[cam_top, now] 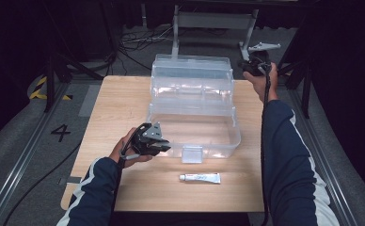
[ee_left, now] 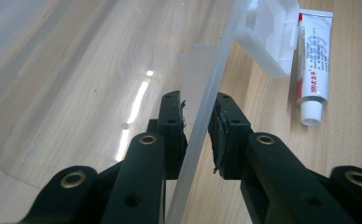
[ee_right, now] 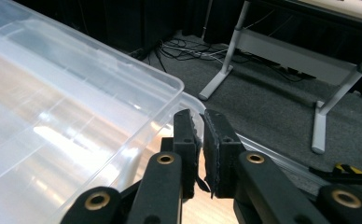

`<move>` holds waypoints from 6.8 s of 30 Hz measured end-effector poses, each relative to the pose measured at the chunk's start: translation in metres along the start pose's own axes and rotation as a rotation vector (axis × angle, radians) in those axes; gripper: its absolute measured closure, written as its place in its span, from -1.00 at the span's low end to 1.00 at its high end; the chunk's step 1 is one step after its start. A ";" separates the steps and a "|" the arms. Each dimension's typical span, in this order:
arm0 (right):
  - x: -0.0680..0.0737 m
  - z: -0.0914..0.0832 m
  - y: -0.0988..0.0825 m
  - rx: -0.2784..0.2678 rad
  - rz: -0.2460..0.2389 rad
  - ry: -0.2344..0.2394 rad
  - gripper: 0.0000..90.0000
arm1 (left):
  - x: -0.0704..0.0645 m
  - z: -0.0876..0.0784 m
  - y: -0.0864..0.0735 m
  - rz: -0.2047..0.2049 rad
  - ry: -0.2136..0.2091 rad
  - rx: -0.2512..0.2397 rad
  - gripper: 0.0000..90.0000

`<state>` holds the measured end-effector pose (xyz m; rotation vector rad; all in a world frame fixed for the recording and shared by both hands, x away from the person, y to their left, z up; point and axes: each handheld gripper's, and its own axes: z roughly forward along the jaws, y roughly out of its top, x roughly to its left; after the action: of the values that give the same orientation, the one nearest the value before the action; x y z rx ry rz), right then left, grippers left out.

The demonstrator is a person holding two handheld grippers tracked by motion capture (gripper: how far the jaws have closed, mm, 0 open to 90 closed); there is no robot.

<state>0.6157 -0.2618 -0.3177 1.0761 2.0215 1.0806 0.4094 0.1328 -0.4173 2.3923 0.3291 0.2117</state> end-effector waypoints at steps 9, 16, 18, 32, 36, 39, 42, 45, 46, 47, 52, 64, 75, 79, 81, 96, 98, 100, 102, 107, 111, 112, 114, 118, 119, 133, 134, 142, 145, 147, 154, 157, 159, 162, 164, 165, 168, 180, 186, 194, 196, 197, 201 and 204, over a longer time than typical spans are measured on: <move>0.005 -0.036 -0.001 -0.032 -0.023 0.014 0.87 | -0.001 0.000 0.001 0.001 0.006 0.011 0.68; 0.015 -0.057 -0.022 -0.046 -0.034 0.067 0.89 | -0.003 0.001 0.003 0.005 0.017 0.025 0.67; 0.018 -0.063 -0.027 -0.047 -0.041 0.072 0.89 | -0.003 0.001 0.003 0.009 0.018 0.027 0.67; 0.040 -0.111 -0.048 -0.084 -0.110 0.132 0.89 | -0.008 0.002 0.004 0.010 0.029 0.033 0.67; 0.045 -0.121 -0.056 -0.085 -0.121 0.150 0.89 | -0.009 0.002 0.005 0.009 0.031 0.032 0.67; 0.050 -0.128 -0.063 -0.082 -0.139 0.168 0.88 | -0.009 0.002 0.005 0.010 0.032 0.033 0.67; 0.056 -0.136 -0.070 -0.079 -0.150 0.197 0.87 | -0.009 0.002 0.005 0.008 0.035 0.032 0.67; 0.062 -0.143 -0.078 -0.076 -0.164 0.224 0.87 | -0.010 0.002 0.005 0.007 0.038 0.031 0.66; 0.064 -0.144 -0.080 -0.074 -0.168 0.233 0.87 | -0.010 0.002 0.004 0.006 0.038 0.032 0.66; 0.066 -0.146 -0.083 -0.073 -0.170 0.241 0.87 | -0.010 0.002 0.005 0.005 0.039 0.032 0.66; 0.078 -0.153 -0.094 -0.070 -0.182 0.287 0.85 | -0.011 0.002 0.005 0.005 0.042 0.030 0.66; 0.115 -0.162 -0.125 -0.015 -0.245 0.410 0.81 | -0.012 0.002 0.004 0.010 0.056 0.029 0.64; 0.156 -0.155 -0.148 0.064 -0.311 0.547 0.81 | -0.015 -0.002 0.003 0.006 0.084 0.008 0.64; 0.177 -0.149 -0.155 0.101 -0.368 0.597 0.79 | -0.017 -0.005 0.002 0.003 0.099 0.004 0.64; 0.186 -0.143 -0.157 0.124 -0.385 0.626 0.76 | -0.017 -0.007 0.002 0.004 0.101 0.002 0.64; 0.229 -0.119 -0.166 0.294 -0.505 0.751 0.53 | -0.023 -0.022 0.002 -0.004 0.154 -0.038 0.42; 0.234 -0.116 -0.167 0.320 -0.515 0.760 0.48 | -0.024 -0.024 0.001 -0.004 0.161 -0.046 0.36; 0.237 -0.113 -0.166 0.338 -0.521 0.761 0.45 | -0.026 -0.026 -0.001 -0.012 0.181 -0.042 0.28; 0.240 -0.110 -0.165 0.353 -0.532 0.764 0.43 | -0.027 -0.030 -0.003 -0.018 0.199 -0.041 0.23; 0.243 -0.105 -0.163 0.387 -0.550 0.760 0.36 | -0.030 -0.041 -0.010 -0.043 0.228 -0.051 0.11; 0.246 -0.101 -0.163 0.413 -0.564 0.765 0.32 | -0.032 -0.048 -0.016 -0.050 0.230 -0.043 0.07; 0.247 -0.100 -0.163 0.422 -0.563 0.764 0.32 | -0.032 -0.051 -0.018 -0.060 0.228 -0.061 0.06; 0.249 -0.098 -0.162 0.434 -0.570 0.765 0.31 | -0.034 -0.055 -0.021 -0.076 0.235 -0.078 0.04; 0.254 -0.095 -0.162 0.449 -0.575 0.771 0.29 | -0.036 -0.057 -0.026 -0.080 0.241 -0.064 -0.02; 0.254 -0.095 -0.162 0.456 -0.577 0.770 0.28 | -0.037 -0.057 -0.028 -0.086 0.242 -0.060 -0.03; 0.266 -0.086 -0.161 0.501 -0.604 0.752 0.28 | -0.038 -0.051 -0.061 -0.156 0.243 0.005 -0.13; 0.267 -0.085 -0.161 0.500 -0.608 0.749 0.29 | -0.038 -0.050 -0.063 -0.158 0.241 0.010 -0.16; 0.270 -0.082 -0.159 0.530 -0.627 0.742 0.31 | -0.038 -0.038 -0.090 -0.205 0.194 0.071 -0.24; 0.272 -0.080 -0.159 0.544 -0.638 0.736 0.32 | -0.037 -0.034 -0.098 -0.225 0.180 0.087 -0.26; 0.273 -0.080 -0.159 0.553 -0.638 0.732 0.32 | -0.037 -0.034 -0.102 -0.233 0.184 0.092 -0.26; 0.281 -0.077 -0.157 0.605 -0.674 0.723 0.33 | -0.037 -0.032 -0.115 -0.276 0.154 0.077 -0.29; 0.282 -0.076 -0.156 0.607 -0.679 0.725 0.34 | -0.037 -0.030 -0.119 -0.288 0.140 0.071 -0.31; 0.282 -0.075 -0.155 0.612 -0.676 0.728 0.35 | -0.036 -0.030 -0.122 -0.296 0.139 0.056 -0.32; 0.283 -0.073 -0.154 0.630 -0.682 0.732 0.39 | -0.037 -0.027 -0.127 -0.300 0.156 0.006 -0.41; 0.283 -0.072 -0.152 0.645 -0.690 0.730 0.43 | -0.037 -0.026 -0.128 -0.301 0.161 -0.009 -0.45; 0.283 -0.072 -0.152 0.651 -0.692 0.729 0.47 | -0.037 -0.025 -0.128 -0.304 0.164 -0.015 -0.46; 0.283 -0.070 -0.150 0.670 -0.711 0.730 0.55 | -0.037 -0.025 -0.129 -0.303 0.166 -0.026 -0.48; 0.271 -0.073 -0.153 0.657 -0.708 0.753 0.58 | -0.037 -0.025 -0.129 -0.301 0.169 -0.024 -0.48; 0.262 -0.077 -0.156 0.641 -0.685 0.747 0.58 | -0.037 -0.025 -0.129 -0.302 0.168 -0.024 -0.48; 0.251 -0.086 -0.155 0.622 -0.658 0.756 0.58 | -0.036 -0.024 -0.129 -0.300 0.166 -0.025 -0.49; 0.248 -0.088 -0.154 0.610 -0.659 0.756 0.58 | -0.036 -0.024 -0.129 -0.300 0.166 -0.025 -0.49; 0.247 -0.089 -0.153 0.610 -0.658 0.754 0.58 | -0.036 -0.024 -0.129 -0.300 0.166 -0.025 -0.49; 0.243 -0.092 -0.151 0.598 -0.645 0.749 0.58 | -0.036 -0.024 -0.129 -0.299 0.166 -0.025 -0.49; 0.240 -0.093 -0.151 0.595 -0.647 0.751 0.57 | -0.036 -0.024 -0.129 -0.299 0.166 -0.024 -0.49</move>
<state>0.3682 -0.1414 -0.4327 0.1470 3.1044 0.5651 0.3462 0.2306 -0.4878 2.2712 0.7500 0.2738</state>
